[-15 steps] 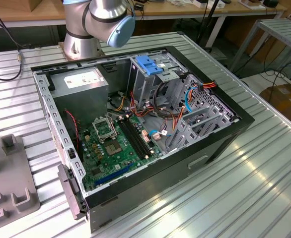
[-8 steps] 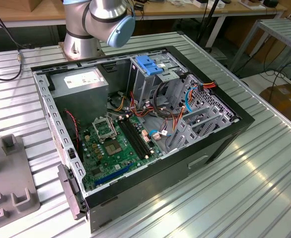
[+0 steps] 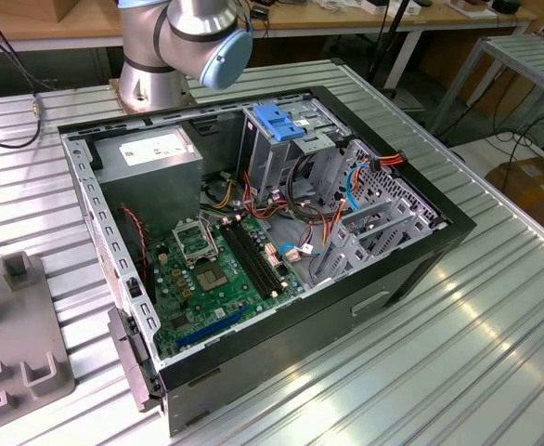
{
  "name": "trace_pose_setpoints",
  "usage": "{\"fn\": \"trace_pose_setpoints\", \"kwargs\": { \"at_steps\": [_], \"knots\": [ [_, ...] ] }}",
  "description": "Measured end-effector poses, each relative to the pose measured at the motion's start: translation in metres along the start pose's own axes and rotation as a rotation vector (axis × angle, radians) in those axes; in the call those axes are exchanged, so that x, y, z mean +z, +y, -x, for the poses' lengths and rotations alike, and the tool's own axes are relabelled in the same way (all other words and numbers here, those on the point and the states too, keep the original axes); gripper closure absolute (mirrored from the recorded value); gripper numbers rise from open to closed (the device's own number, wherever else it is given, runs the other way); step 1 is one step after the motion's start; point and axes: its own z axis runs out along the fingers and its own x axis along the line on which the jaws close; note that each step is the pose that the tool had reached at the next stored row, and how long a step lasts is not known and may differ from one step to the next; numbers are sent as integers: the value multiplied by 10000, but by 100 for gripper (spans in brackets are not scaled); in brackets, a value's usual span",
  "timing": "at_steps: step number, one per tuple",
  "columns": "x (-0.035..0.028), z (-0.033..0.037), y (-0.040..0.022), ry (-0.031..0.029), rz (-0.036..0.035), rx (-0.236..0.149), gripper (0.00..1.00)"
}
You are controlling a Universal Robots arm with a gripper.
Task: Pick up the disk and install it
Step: 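Pick up the disk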
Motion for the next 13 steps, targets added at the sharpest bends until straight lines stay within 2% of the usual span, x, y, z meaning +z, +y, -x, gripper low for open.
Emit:
{"fn": "trace_pose_setpoints", "kwargs": {
  "at_steps": [3,5,7,13],
  "knots": [
    [-111,-4,0,0,0,0,64],
    [-152,-5,0,0,0,0,64],
    [-229,-8,0,-4,0,0,64],
    [-366,-12,1,-6,0,0,64]
  ]
}}
